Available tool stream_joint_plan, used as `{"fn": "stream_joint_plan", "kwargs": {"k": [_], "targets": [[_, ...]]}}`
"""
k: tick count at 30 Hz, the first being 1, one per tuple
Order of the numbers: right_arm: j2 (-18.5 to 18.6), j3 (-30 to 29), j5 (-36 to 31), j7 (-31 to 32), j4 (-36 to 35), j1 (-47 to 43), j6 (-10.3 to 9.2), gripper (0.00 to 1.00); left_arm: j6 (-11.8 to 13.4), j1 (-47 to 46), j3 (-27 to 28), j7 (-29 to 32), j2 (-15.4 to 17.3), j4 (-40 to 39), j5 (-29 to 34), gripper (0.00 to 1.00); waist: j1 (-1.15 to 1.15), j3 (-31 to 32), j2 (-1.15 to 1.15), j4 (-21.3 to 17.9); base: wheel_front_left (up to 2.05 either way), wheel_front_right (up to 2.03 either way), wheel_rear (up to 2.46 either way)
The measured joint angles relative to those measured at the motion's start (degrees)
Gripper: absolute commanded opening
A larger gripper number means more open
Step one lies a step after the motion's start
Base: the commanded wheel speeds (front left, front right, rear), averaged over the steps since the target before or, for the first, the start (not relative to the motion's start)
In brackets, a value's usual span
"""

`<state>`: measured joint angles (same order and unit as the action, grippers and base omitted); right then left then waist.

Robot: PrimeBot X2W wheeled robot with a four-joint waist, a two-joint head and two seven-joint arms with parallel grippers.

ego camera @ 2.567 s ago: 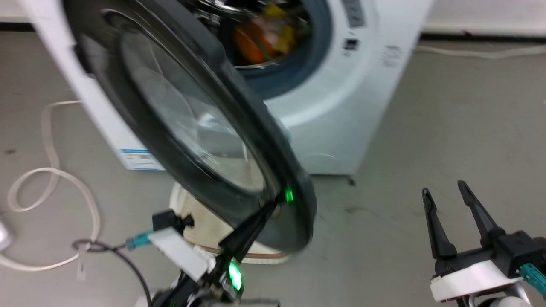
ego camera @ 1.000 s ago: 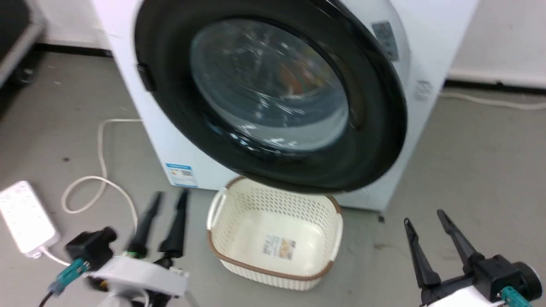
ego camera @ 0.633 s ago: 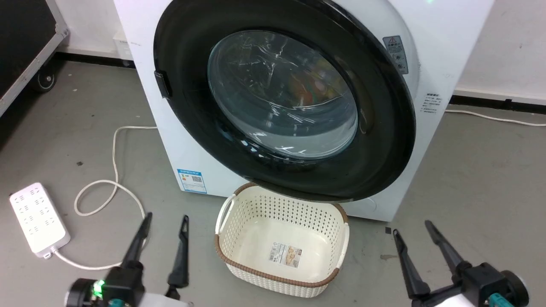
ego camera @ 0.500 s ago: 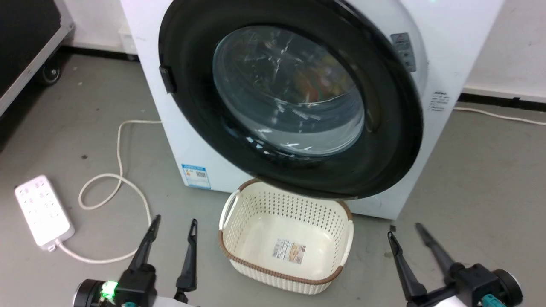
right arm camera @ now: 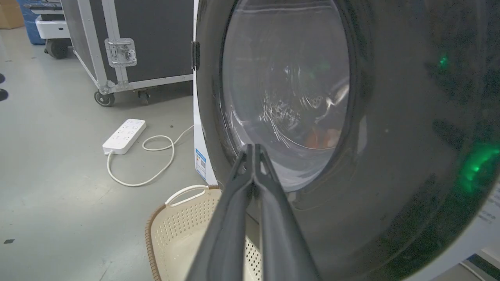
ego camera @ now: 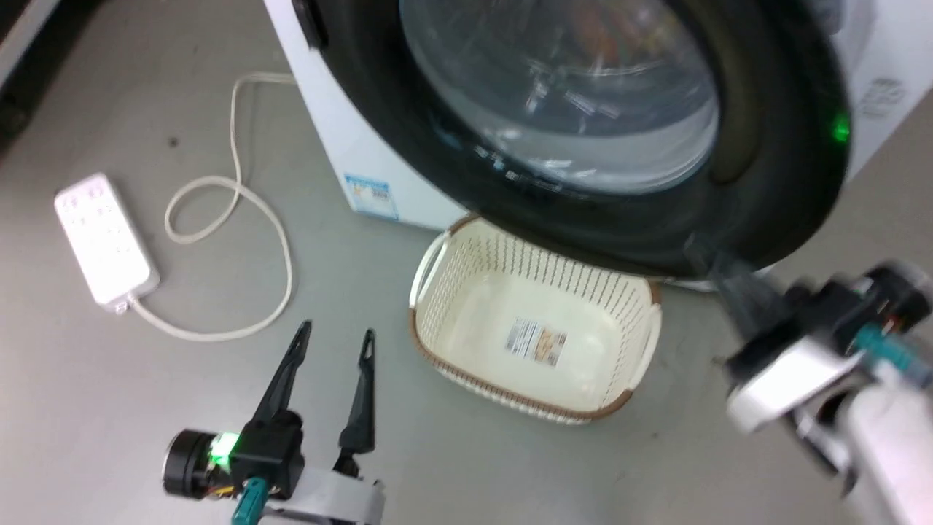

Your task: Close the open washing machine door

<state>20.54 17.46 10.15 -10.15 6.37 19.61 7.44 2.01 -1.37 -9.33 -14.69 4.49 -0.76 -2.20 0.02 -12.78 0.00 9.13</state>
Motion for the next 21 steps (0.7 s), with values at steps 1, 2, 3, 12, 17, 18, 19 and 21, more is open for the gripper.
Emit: {"fn": "stream_joint_plan", "kwargs": {"k": [1,2,3,12,17,18,19,21], "targets": [[1.07,0.12,1.10,0.51,0.83,1.88,0.00,0.00,-0.02,-0.53,-0.35,0.01,-0.13,0.03,0.00,1.00,0.00,-0.86,0.00,0.28,0.00,0.00,0.00],[2.11,0.07,1.91,1.03,1.71,3.60,0.00,0.00,-0.05,-1.08,-0.79,0.01,-0.25,0.10,-0.01,1.00,0.00,-1.66,0.00,0.58,0.00,0.00,0.00],[3.30,-0.08,2.49,1.47,2.69,5.14,0.00,0.00,-0.18,-1.63,-1.20,0.01,-0.38,0.18,-0.01,1.00,0.00,-2.42,0.00,0.93,0.00,0.00,0.00],[9.20,-3.82,9.91,4.36,10.16,15.68,0.33,0.00,0.42,-5.34,-3.09,0.01,-1.34,0.08,-0.55,1.00,0.00,-8.10,0.00,3.76,0.00,0.00,0.00],[11.57,-4.68,11.63,5.59,15.04,22.00,0.15,0.00,0.60,-6.19,-3.77,0.01,-1.43,0.01,-0.56,1.00,0.00,-10.43,0.00,4.34,0.00,0.00,0.00],[11.83,-4.93,11.63,5.82,16.07,23.14,0.15,0.00,0.60,-6.42,-3.86,0.01,-1.44,0.02,-0.57,1.00,-0.01,-10.77,0.00,4.39,0.00,0.00,0.00],[11.95,-5.16,11.74,6.04,17.19,24.32,0.15,0.00,0.60,-6.73,-3.93,0.01,-1.44,0.04,-0.57,1.00,0.00,-11.07,0.00,4.45,0.00,0.00,0.00],[11.95,-5.32,12.10,6.03,19.07,26.29,0.24,0.00,0.62,-7.20,-4.02,0.01,-1.46,0.04,-0.60,1.00,0.00,-11.48,0.00,4.54,0.00,0.00,0.00]]}}
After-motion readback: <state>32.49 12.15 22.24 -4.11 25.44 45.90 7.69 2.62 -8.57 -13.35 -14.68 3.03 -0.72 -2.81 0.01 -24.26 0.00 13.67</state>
